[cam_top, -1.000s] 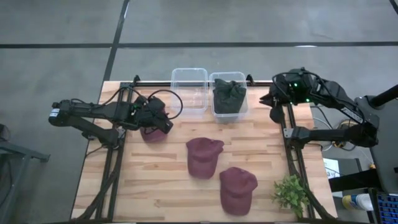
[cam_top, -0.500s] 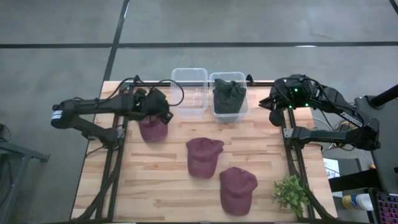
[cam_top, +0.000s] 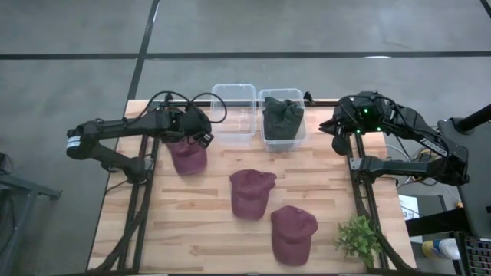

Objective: Pick & Place hat
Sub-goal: Put the top red cap into the left transparent bin

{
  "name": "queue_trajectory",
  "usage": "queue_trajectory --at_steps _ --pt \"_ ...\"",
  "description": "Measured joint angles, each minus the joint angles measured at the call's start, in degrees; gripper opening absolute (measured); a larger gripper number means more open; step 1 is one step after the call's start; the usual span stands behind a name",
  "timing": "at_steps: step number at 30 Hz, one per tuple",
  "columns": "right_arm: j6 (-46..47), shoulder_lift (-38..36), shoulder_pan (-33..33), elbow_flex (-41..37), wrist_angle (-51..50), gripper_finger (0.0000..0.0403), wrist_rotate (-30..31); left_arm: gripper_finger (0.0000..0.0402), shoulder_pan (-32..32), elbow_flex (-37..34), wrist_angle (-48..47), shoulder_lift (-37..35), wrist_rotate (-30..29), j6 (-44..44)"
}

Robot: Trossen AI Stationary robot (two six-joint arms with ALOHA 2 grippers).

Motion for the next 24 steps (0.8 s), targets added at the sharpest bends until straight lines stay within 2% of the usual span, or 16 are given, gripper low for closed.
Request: queue_trajectory --at_steps 13,18,24 --pt "0.01 0.07 0.0 0.02 -0.04 0.0059 0.09 0.0197 -0.07 -0.03 -15.78 -0.04 7.71 -11.97" --pt "0.08 0.07 0.0 0.02 -0.04 0.0059 0.11 0.0197 -0.07 -2.51 -15.79 -0.09 8.68 -13.68" --pt "0.68 0.07 0.0 0.02 -0.07 0.0059 0.13 0.0197 -0.07 -8.65 -15.21 -0.09 9.01 -12.25"
